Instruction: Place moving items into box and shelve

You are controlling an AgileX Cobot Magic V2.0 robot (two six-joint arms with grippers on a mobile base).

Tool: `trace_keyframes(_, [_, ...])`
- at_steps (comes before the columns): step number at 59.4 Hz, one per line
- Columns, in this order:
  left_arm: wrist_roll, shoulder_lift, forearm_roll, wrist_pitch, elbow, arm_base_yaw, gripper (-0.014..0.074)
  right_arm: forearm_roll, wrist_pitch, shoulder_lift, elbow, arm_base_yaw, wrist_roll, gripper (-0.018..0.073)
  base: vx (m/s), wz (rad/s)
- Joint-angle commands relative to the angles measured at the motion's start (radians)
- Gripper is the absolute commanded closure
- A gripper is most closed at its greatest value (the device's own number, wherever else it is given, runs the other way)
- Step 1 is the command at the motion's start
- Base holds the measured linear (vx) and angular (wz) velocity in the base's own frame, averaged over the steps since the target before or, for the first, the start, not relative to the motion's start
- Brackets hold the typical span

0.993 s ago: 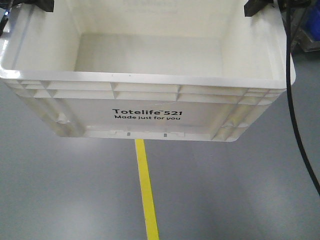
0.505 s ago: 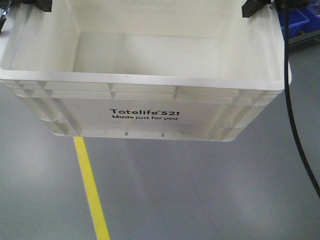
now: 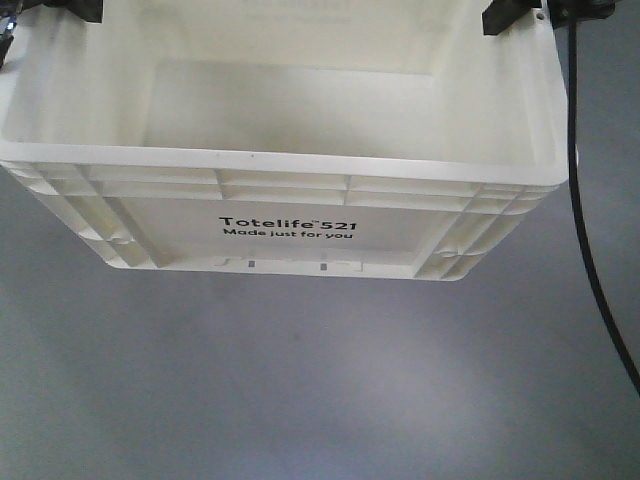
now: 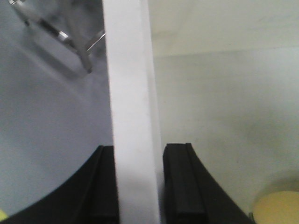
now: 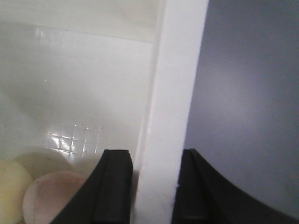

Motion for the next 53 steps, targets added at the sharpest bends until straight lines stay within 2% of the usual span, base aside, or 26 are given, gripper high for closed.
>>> trace_keyframes(1, [0.002, -0.058, 0.089, -0.099, -0.036, 0.008, 0.0597, -0.045, -0.008, -0.067, -0.040, -0.016, -0.017, 0.0564, 0.54, -0.86])
trace_keyframes(53, [0.002, -0.058, 0.088, -0.098, -0.036, 0.008, 0.0596, -0.040, -0.005, -0.067, -0.040, -0.016, -0.017, 0.0564, 0.52, -0.74])
